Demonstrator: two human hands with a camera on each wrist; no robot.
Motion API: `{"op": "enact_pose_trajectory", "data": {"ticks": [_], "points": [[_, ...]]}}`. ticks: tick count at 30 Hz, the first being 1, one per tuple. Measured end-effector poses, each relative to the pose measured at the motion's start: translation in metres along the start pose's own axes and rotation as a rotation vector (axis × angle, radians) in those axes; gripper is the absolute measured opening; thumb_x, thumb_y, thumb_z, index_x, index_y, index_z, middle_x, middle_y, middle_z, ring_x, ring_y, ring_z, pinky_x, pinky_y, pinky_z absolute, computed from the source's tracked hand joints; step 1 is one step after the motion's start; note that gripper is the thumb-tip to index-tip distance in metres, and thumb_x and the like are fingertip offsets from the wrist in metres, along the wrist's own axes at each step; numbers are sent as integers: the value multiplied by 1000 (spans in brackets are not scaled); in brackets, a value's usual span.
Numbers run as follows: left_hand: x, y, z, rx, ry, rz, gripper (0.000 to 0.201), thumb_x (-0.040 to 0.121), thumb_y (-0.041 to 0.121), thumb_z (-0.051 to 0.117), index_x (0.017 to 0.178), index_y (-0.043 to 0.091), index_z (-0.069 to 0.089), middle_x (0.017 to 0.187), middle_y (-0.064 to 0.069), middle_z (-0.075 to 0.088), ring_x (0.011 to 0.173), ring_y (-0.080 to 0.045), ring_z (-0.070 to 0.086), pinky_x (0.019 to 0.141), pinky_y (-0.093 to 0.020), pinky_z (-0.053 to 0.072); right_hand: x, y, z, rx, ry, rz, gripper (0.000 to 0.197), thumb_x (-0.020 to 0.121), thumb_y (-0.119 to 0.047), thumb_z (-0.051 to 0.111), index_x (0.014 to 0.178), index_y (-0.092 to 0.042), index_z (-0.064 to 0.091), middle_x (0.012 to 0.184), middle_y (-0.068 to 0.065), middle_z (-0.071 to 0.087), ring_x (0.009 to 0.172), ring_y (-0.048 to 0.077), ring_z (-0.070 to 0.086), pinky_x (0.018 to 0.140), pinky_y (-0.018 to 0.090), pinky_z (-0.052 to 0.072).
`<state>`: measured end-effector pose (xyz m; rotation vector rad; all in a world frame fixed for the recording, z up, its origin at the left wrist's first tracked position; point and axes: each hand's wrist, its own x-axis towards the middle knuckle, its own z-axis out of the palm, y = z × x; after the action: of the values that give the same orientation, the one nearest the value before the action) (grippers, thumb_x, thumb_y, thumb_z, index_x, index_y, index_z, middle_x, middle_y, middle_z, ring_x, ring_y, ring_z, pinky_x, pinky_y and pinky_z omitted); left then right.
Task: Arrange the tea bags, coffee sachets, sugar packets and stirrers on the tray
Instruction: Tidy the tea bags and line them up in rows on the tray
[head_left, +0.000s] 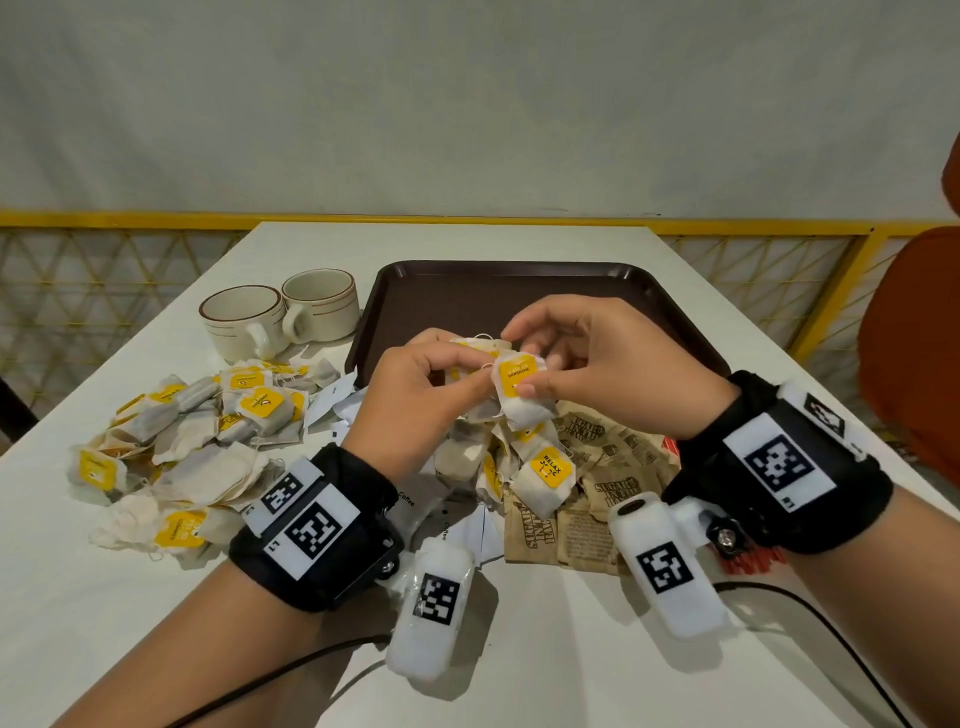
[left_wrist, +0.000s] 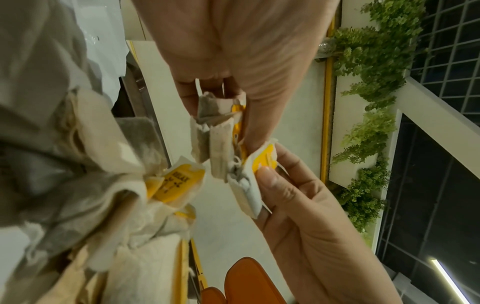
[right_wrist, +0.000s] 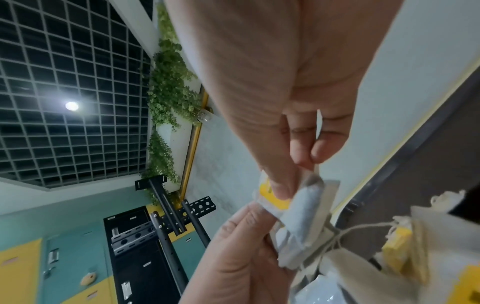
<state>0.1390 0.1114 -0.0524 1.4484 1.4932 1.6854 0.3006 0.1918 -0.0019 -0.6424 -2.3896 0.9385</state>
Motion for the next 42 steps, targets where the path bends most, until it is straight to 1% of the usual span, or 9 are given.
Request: {"op": "enact_pose_trajectory", "data": {"ticks": [6, 9, 11, 14, 19, 26, 31, 38, 42], "points": [[3, -6, -3, 64, 38, 20, 29, 84, 1, 64, 83, 28, 77, 97, -5, 63, 89, -27, 60, 80, -45, 49, 0, 9, -9, -141, 26, 21, 9, 81, -14, 74, 83, -21, 69, 84, 1, 70, 77, 19, 64, 75, 39, 55], [3, -8, -3, 84, 55, 30, 30, 85, -3, 61, 85, 24, 76, 96, -6, 65, 80, -31, 57, 74, -43, 48, -3, 8, -15, 2, 2, 22, 10, 80, -13, 74, 78, -21, 68, 93, -2, 71, 82, 10, 65, 79, 25, 53], [3, -9, -4, 78, 68, 28, 29, 85, -2, 62, 85, 25, 75, 90, -10, 66, 70, -33, 49, 67, -42, 47, -6, 5, -20, 131, -54, 42, 7, 78, -11, 74, 80, -15, 68, 91, 2, 72, 80, 14, 66, 78, 25, 53], [2, -7, -4, 36, 74, 36, 27, 85, -2, 63, 90, 24, 71, 91, -9, 68, 79, -40, 57, 71, -48, 52, -10, 3, -23, 392, -158, 93, 13, 72, -11, 70, 84, -9, 65, 82, 5, 71, 76, 13, 67, 72, 22, 56], [1, -1, -3, -55, 46, -11, 41, 82, -2, 68, 110, 27, 59, 89, -9, 69, 76, -15, 64, 69, -31, 56, -6, 2, -9, 574, -111, 111, 22, 67, -6, 72, 88, -10, 64, 80, 6, 70, 71, 15, 66, 67, 25, 55], [-1, 4, -2, -214, 6, -75, 42, 77, -9, 69, 108, 16, 58, 74, -3, 70, 65, -15, 60, 59, -21, 51, 4, 5, 14, 359, 131, 110, 38, 75, 2, 75, 106, -16, 63, 97, 2, 62, 57, 7, 54, 64, 20, 51], [1, 4, -4, -258, 15, -90, 32, 78, -3, 69, 104, 13, 60, 71, 0, 71, 61, -9, 62, 58, -19, 49, 6, 4, 11, 371, 151, 121, 27, 76, 2, 74, 98, -9, 63, 82, 5, 62, 63, 11, 57, 65, 24, 54], [2, 4, -3, -330, 39, -142, 26, 70, 20, 71, 95, 13, 65, 80, -4, 74, 70, -16, 65, 66, -26, 52, 6, 8, 10, 422, 172, 128, 21, 76, 3, 73, 92, -8, 65, 86, 12, 67, 74, 19, 63, 73, 36, 58], [0, 7, -1, -316, 30, -112, 25, 71, 21, 70, 95, 12, 66, 78, -4, 74, 68, -16, 65, 61, -23, 52, 7, 12, 9, 455, 195, 136, 21, 77, 5, 72, 90, -10, 64, 83, 9, 67, 71, 16, 64, 67, 29, 57]]}}
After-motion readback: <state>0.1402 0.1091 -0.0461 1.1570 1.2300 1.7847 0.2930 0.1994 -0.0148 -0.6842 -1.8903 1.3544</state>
